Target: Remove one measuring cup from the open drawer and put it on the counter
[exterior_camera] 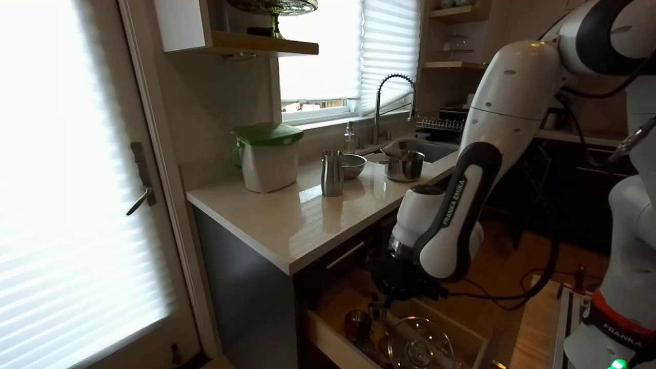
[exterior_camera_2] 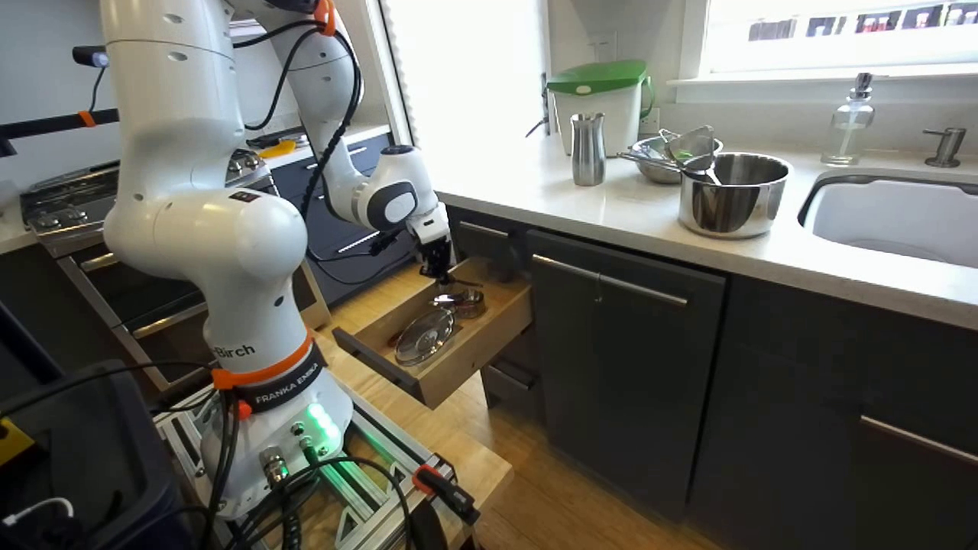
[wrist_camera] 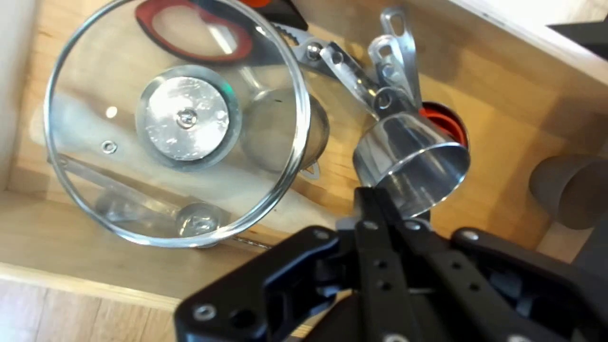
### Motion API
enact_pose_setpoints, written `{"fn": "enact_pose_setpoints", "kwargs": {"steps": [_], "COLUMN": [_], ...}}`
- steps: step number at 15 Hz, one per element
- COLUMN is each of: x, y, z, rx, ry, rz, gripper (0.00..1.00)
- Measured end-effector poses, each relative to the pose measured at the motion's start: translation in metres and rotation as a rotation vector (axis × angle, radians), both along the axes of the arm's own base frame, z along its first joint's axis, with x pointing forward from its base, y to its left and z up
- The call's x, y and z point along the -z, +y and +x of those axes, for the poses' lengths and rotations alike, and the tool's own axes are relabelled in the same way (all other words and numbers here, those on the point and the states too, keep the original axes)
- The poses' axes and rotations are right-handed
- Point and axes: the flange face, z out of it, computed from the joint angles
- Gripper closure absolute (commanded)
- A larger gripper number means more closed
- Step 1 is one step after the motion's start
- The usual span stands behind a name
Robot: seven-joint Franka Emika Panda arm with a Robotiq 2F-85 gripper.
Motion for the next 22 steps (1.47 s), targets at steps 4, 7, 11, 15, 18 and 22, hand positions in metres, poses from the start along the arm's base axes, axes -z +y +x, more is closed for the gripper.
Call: {"fn": "enact_pose_setpoints", "kwargs": {"steps": [4,7,11,15,18,22], "x": [-0.042,-0.086,-0.141,-0.176,-0.200,-0.216], "y": [-0.012,-0.002,0.005,-0.052,-0.089,-0.123], "z": [-0.018,-0.006,-0.005,-0.010,0.002,0.011], "rx": [-0.210,-0.345,-0.475,-0.439,-0.339,-0.212], "ry": [-0.065,-0.121,-0.157,-0.232,-0.317,-0.419], "rz": [0.002,0.022,0.107,0.118,0.081,0.007], "gripper": [1.00,1.00,1.00,1.00,1.00,0.98]}}
